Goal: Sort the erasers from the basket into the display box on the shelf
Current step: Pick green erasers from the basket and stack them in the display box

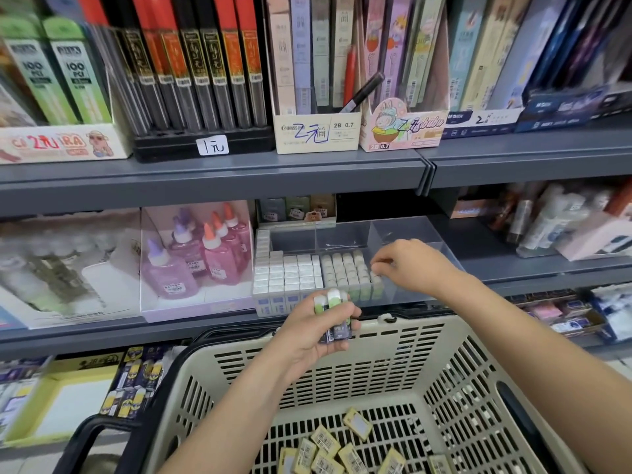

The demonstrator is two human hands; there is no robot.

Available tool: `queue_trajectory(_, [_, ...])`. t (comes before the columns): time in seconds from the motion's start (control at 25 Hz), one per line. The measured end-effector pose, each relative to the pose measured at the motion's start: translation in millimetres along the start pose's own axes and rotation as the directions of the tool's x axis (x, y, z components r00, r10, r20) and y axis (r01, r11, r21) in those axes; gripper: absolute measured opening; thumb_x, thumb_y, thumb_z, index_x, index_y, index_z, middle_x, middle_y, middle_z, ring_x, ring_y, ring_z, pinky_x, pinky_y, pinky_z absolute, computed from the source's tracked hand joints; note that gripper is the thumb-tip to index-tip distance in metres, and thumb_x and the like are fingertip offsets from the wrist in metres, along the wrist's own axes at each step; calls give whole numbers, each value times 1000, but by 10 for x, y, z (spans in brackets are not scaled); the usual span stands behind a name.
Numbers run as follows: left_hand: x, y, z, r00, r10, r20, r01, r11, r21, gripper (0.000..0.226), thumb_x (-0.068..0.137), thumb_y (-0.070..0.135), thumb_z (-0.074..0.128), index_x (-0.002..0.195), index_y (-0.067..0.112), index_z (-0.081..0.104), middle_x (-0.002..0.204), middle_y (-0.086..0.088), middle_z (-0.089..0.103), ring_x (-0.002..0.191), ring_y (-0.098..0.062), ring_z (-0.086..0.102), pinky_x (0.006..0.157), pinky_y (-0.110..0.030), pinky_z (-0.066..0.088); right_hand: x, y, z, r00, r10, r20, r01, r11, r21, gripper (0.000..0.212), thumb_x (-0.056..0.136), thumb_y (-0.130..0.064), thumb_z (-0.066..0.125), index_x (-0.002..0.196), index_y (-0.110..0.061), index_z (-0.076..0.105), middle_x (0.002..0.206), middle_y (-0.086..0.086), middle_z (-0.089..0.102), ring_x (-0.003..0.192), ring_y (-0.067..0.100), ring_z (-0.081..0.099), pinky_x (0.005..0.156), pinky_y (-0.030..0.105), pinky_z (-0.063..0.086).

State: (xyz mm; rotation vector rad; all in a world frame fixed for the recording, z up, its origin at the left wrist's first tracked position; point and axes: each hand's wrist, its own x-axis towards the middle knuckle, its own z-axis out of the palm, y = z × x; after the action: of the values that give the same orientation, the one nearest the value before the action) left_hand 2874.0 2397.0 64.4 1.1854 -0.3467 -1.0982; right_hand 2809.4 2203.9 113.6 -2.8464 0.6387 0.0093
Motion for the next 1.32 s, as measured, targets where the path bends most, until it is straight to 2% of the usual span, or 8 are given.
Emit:
queue_trajectory(0.12, [6,-5,49,1000,5,-9,-5,1000,26,41,65,21,75,101,14,57,79,-2,73,71,-12,69,50,-21,50,-155,-110,-59,988,-32,-153,53,989,139,20,90,-36,55,94,-24,71,95,-7,70,90,13,60,78,33,50])
queue_trajectory(0.32, [73,-34,193,999,33,-15,-30,988,150,32,76,13,74,104,15,58,68,3,65,62,-10,59,46,-20,43,-419,-320,-48,988,-150,-36,151,896,418,10,81,-36,68,85,-28,72,76,-12,69,70,-3,60,65,10,46])
queue_trajectory(0.52, [60,-14,296,999,40,8,-40,989,139,25,80,22,70,101,16,60,74,5,68,66,-8,57,49,-19,42,-395,-167,-148,983,-129,128,24,789,613,9,84,-14,67,78,-19,62,63,-4,68,57,0,63,53,13,47])
queue_trajectory(0.64, [78,24,246,992,21,-124,-13,998,67,12,89,18,61,99,13,58,78,-1,68,69,-11,62,47,-19,43,-262,51,-270,1000,18,-14,-3,718,696,2,85,-10,66,85,-12,65,63,-4,70,61,4,66,57,18,50])
queue_trajectory(0.72, [80,48,193,984,15,-177,-5,998,57,7,92,9,55,99,11,57,82,-6,68,70,-12,64,45,-19,43,-142,160,-275,974,147,-174,-4,774,633,4,84,-13,67,88,-11,67,70,-5,69,66,4,66,68,18,51])
queue_trajectory(0.84, [68,53,146,984,15,-178,-6,999,47,8,92,7,53,100,10,57,82,-7,69,70,-13,65,45,-20,44,-7,164,-187,952,138,-275,-1,895,446,9,85,-23,67,92,-18,68,78,-7,66,76,7,62,74,18,47])
queue_trajectory(1.04, [83,19,105,983,-6,-184,9,1000,16,8,92,7,55,99,9,56,75,-5,70,65,-12,66,43,-19,44,118,129,-32,984,79,-158,-31,957,287,10,85,-30,65,92,-25,69,87,-8,68,91,13,64,85,35,52])
queue_trajectory(1.32, [86,40,99,983,-16,-182,17,1000,0,9,91,4,53,99,8,56,77,-8,71,66,-13,69,43,-19,46,144,65,139,998,34,-62,-25,990,139,16,90,-28,58,102,-24,69,103,-2,71,98,19,63,89,36,49])
